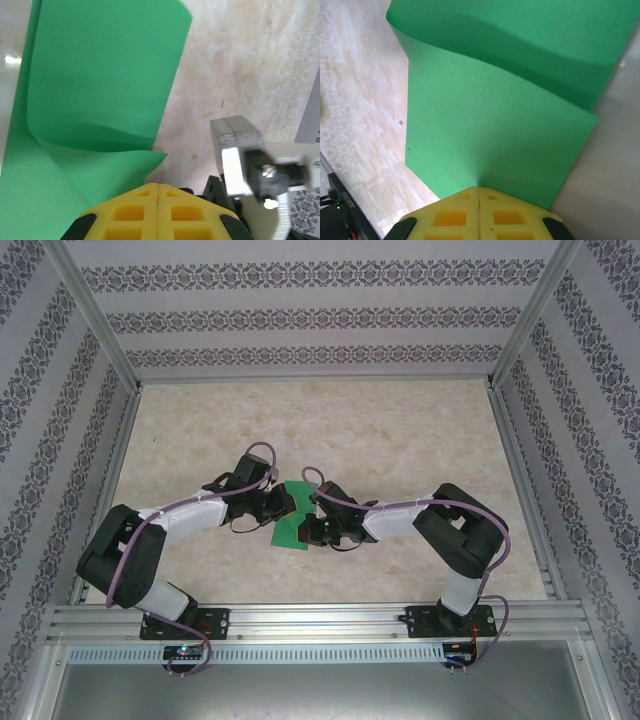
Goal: Fold a paper plane with a square sheet of paper (pick it up from the middle)
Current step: Fold the triangle a second time at the center of the table.
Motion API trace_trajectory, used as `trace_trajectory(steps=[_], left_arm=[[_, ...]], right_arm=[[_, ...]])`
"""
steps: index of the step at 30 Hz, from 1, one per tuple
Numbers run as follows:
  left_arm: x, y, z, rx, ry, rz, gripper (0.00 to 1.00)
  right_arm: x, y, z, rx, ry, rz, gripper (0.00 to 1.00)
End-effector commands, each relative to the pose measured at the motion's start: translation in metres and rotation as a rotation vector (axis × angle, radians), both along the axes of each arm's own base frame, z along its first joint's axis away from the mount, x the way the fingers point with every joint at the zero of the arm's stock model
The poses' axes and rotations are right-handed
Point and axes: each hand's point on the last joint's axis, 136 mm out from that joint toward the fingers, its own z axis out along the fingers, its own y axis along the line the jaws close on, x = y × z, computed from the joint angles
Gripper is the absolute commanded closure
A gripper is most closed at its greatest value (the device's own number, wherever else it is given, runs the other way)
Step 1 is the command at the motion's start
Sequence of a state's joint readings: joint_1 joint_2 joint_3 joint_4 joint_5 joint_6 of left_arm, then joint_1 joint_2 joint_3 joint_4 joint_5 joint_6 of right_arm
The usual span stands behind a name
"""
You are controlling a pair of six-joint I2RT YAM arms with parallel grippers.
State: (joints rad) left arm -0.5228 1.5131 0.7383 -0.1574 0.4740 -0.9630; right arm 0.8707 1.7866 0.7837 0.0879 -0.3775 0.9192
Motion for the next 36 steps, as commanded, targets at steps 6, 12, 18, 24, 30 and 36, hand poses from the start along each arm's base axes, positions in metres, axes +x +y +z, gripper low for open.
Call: trace_trajectory(steps=[6,12,18,24,30,36], left_arm=[[-0.007,-0.025,-0.019,-0.059,0.054,-0.043,0.94],[-0.013,-0.022,-0.043,-0.013,0.091,-0.036,0.94],[-0.015,-0.004,-0.065,0.087,0.079,-0.008,0.95],[0.002,0.010,-0.045,0.129,-0.112,0.020,0.91],[0.010,0.010,-0.047,0.118,-0.135,0.008,0.90],[0.016,0.019,-0.051,0.127,-0.142,0.015,0.91]], right_arm=[[-0.012,-0.022,-0.033,-0.127,0.040,-0.029,0.94],[-0.014,-0.025,-0.037,-0.142,0.052,-0.025,0.94],[-0.018,-0.031,-0.044,-0.170,0.065,-0.015,0.94],[-0.021,-0.038,-0.048,-0.205,0.072,-0.013,0.95],[-0.024,-0.041,-0.052,-0.222,0.084,0.001,0.95],[-0.026,-0.042,-0.054,-0.229,0.093,0.020,0.98]])
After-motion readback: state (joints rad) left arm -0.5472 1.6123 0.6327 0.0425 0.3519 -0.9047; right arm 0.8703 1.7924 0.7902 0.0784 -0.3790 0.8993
